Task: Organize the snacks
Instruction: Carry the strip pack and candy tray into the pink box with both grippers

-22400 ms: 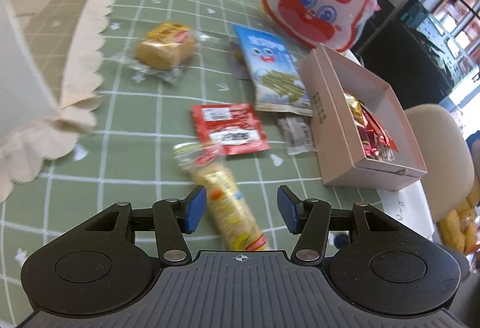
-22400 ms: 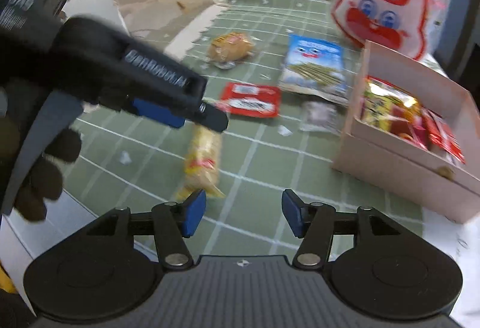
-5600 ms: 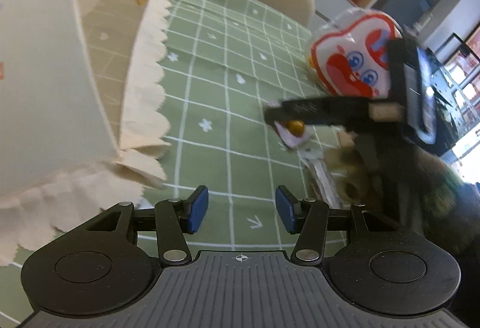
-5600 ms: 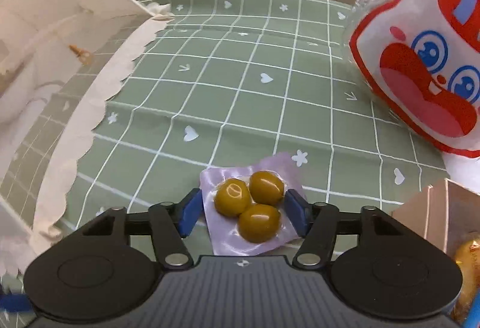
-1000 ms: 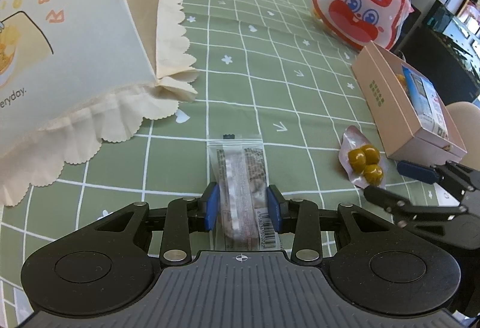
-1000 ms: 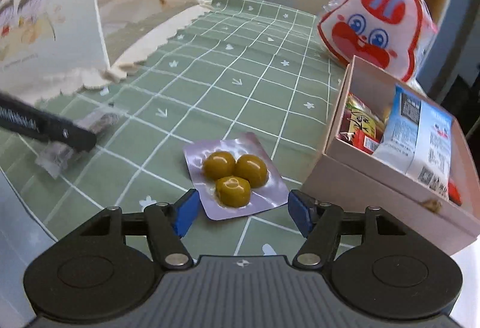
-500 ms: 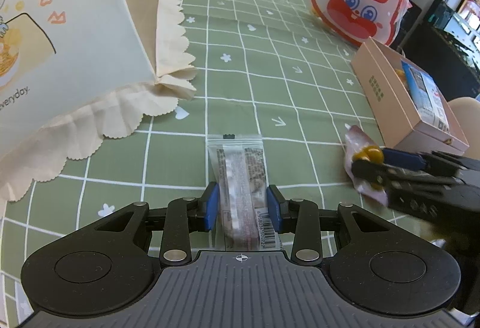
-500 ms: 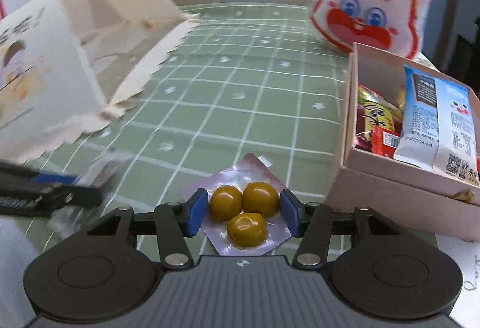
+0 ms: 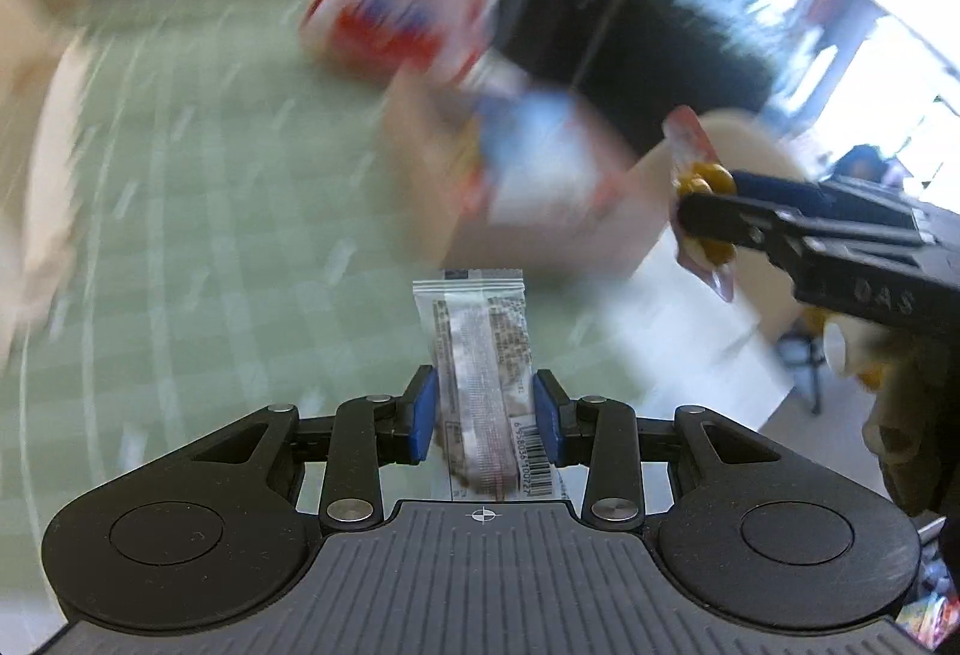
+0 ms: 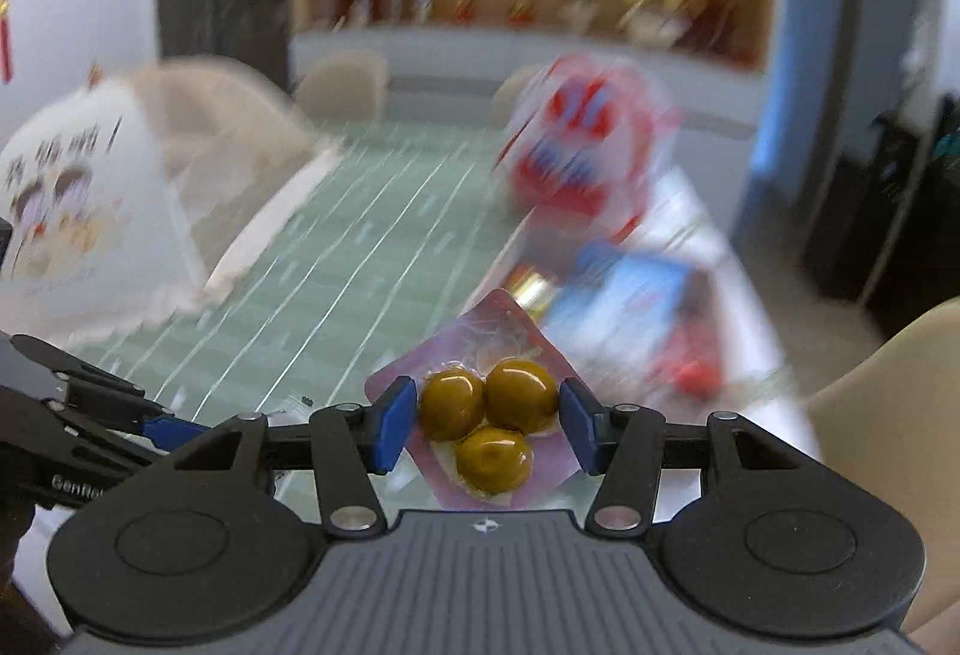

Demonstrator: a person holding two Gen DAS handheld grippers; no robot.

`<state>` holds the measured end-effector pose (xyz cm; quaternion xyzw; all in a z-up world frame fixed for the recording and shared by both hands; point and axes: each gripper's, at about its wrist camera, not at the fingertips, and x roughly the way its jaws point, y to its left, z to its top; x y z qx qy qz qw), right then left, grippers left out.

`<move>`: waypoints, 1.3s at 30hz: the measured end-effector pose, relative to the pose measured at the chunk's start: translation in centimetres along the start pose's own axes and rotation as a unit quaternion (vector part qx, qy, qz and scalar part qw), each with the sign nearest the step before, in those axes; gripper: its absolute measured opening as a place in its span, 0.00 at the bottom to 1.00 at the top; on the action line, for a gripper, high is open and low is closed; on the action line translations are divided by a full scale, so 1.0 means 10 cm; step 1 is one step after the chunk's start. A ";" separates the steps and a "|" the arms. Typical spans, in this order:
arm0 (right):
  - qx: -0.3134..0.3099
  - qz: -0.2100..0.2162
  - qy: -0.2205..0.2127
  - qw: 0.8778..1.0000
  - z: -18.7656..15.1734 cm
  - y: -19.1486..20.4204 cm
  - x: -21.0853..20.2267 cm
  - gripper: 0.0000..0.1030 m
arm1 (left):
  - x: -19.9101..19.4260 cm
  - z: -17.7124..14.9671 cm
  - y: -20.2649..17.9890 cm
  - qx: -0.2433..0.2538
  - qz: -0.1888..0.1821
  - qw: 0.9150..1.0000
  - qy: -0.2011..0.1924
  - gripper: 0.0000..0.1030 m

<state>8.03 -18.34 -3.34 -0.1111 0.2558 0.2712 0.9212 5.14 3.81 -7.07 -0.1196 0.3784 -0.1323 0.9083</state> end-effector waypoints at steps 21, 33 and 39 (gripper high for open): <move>0.111 -0.103 -0.082 0.985 0.90 -1.03 -0.44 0.51 | 1.76 1.48 0.23 -0.068 -0.016 0.998 -0.007 0.39; 0.212 -0.024 0.036 0.976 0.81 -1.31 0.97 0.46 | 0.54 0.97 0.13 -0.083 -0.058 0.993 -0.064 0.39; 0.241 -0.020 0.074 0.967 0.81 -1.37 1.83 0.46 | 0.25 0.53 0.24 -0.087 -0.016 0.995 -0.037 0.39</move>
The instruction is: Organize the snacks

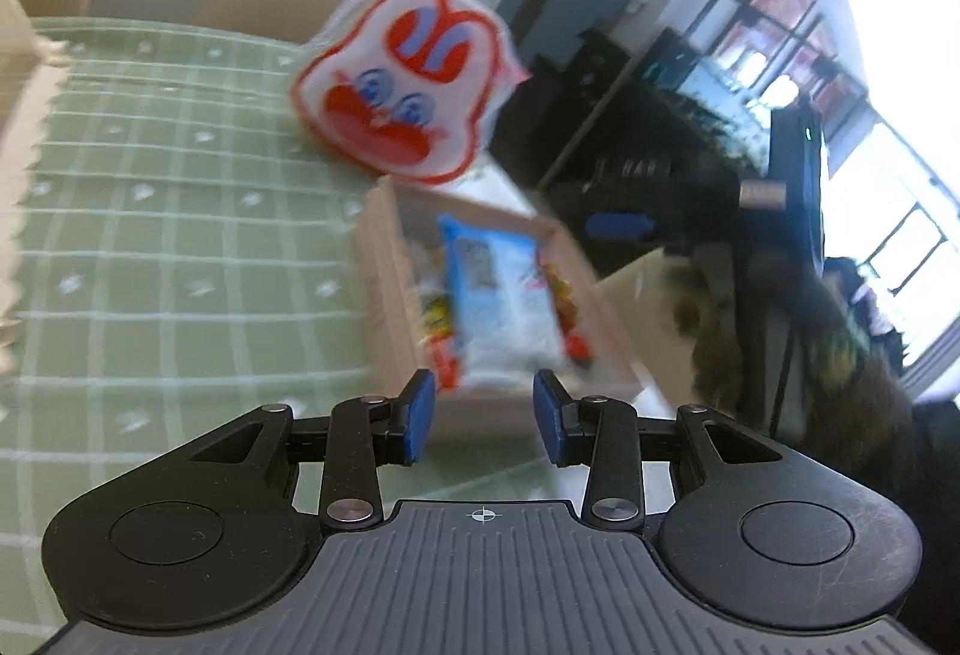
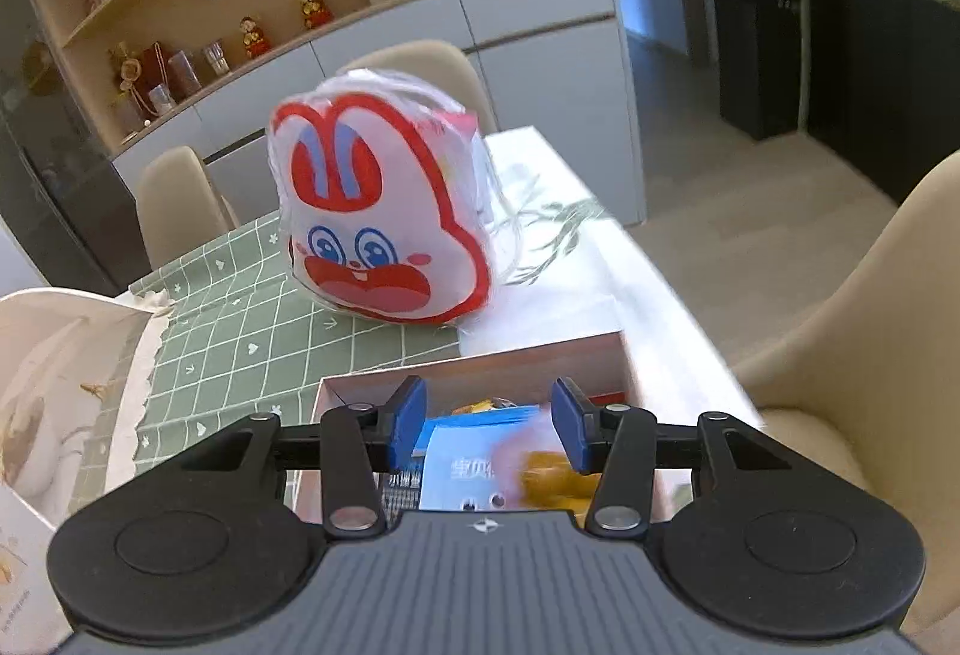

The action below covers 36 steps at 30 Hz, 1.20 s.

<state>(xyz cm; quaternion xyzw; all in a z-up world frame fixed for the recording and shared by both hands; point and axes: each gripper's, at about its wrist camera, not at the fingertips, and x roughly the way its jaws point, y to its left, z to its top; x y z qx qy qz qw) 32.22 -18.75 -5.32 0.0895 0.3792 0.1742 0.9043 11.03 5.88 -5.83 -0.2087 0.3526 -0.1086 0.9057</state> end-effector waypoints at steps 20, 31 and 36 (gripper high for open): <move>-0.052 -0.007 -0.053 0.997 -1.30 0.33 -2.24 0.82 | -0.70 -0.41 -0.93 0.132 0.016 0.991 -0.008 0.18; -0.035 -0.040 -0.008 0.999 -1.80 0.36 -2.34 0.82 | -0.75 -0.59 -1.15 0.154 0.059 0.986 0.017 0.17; -0.045 -0.044 0.000 0.998 -1.85 0.43 -2.29 0.82 | -0.74 -0.61 -1.14 0.146 0.064 0.987 0.029 0.17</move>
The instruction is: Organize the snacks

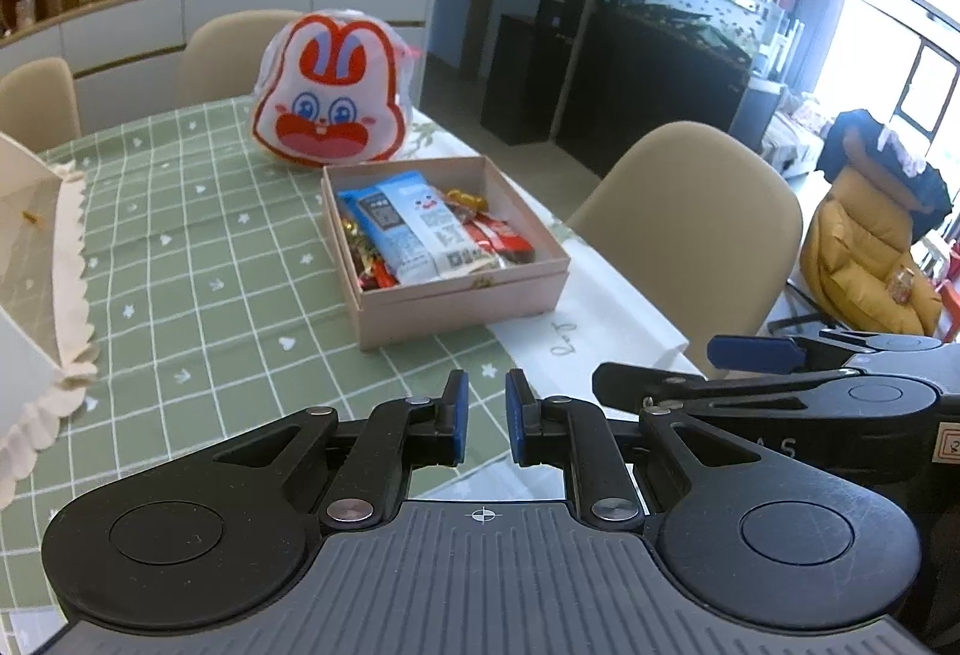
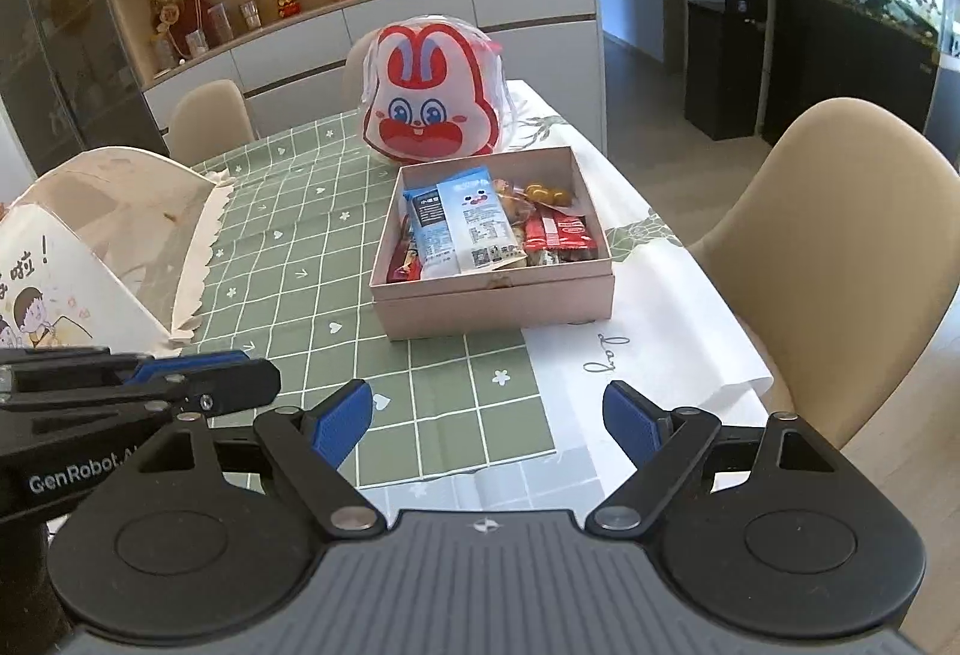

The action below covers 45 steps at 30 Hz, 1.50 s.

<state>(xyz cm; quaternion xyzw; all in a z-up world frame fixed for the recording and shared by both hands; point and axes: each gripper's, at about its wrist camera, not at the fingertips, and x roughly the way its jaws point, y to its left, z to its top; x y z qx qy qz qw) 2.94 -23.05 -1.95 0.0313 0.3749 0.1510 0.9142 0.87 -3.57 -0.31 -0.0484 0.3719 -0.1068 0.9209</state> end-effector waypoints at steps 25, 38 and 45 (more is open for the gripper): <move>-0.010 0.008 0.014 1.000 0.01 0.01 0.03 0.82 | -0.05 -0.04 0.04 -0.036 0.006 0.999 0.009 0.17; -0.012 0.009 0.012 1.000 0.00 0.01 0.02 0.82 | -0.07 -0.06 0.05 -0.039 0.005 0.999 0.009 0.17; -0.012 0.011 0.013 1.000 0.00 0.01 0.01 0.82 | -0.07 -0.07 0.04 -0.038 0.003 0.999 0.011 0.17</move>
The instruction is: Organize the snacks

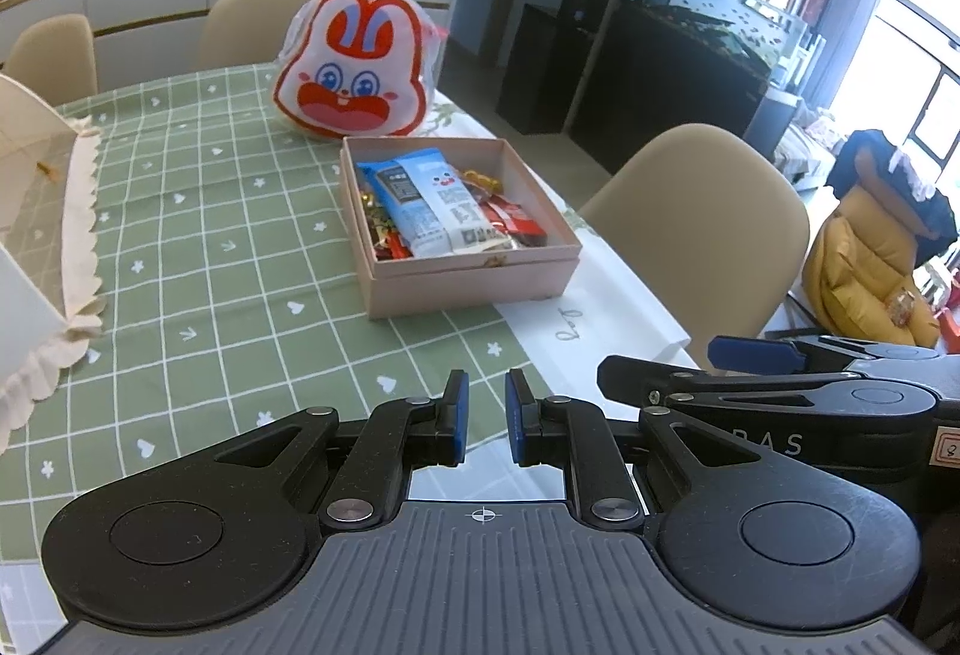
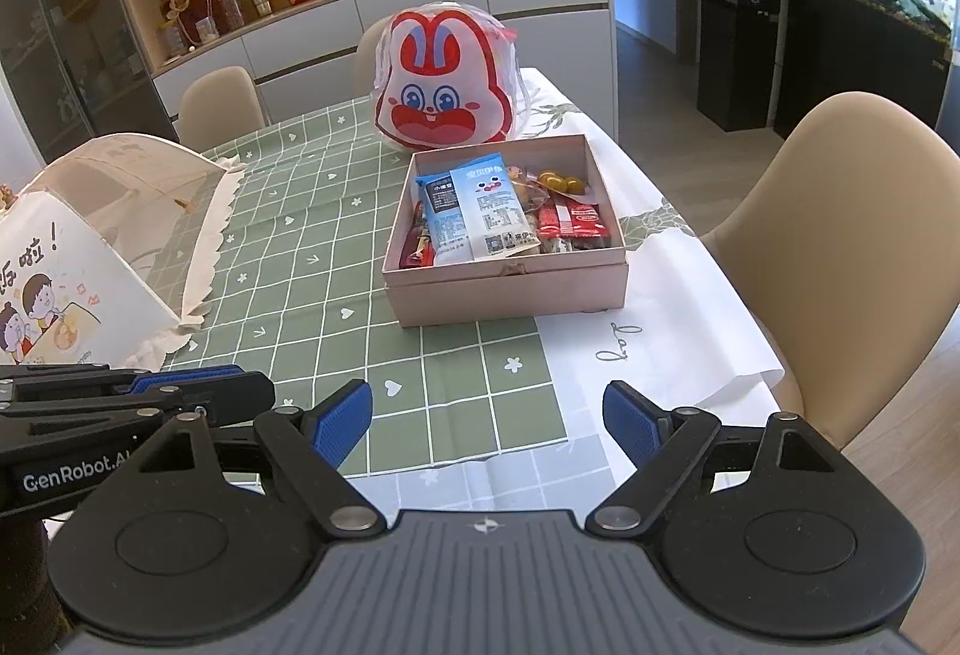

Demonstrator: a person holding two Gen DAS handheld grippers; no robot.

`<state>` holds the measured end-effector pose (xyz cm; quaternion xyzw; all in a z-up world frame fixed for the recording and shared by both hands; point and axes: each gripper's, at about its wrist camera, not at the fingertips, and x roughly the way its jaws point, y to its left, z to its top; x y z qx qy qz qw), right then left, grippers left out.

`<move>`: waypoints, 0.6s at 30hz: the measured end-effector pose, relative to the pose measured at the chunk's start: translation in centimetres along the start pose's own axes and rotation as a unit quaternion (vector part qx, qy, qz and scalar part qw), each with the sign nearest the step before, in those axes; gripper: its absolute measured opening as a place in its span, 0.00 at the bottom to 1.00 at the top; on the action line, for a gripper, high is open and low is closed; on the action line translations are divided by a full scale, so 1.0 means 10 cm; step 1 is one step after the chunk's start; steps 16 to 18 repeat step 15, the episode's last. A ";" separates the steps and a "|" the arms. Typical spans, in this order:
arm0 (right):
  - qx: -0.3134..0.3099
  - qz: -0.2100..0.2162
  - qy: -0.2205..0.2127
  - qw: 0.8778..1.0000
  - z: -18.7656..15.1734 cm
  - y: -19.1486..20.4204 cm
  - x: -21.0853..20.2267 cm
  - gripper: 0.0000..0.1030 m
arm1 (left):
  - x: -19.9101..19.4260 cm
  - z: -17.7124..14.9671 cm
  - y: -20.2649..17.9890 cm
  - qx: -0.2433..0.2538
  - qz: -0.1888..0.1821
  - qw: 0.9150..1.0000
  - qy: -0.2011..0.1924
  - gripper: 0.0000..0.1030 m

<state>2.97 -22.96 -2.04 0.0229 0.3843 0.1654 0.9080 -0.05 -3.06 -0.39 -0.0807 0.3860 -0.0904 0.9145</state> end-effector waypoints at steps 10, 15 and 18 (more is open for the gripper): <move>-0.001 -0.001 0.003 1.000 -0.01 0.00 0.01 0.82 | 0.01 -0.02 -0.04 0.015 -0.009 1.000 -0.004 0.17; -0.011 -0.003 0.004 1.000 0.03 0.02 0.08 0.82 | 0.04 0.00 0.15 -0.019 0.014 1.000 -0.004 0.17; -0.011 -0.003 0.004 1.000 0.03 0.02 0.08 0.82 | 0.04 0.00 0.15 -0.019 0.014 1.000 -0.004 0.17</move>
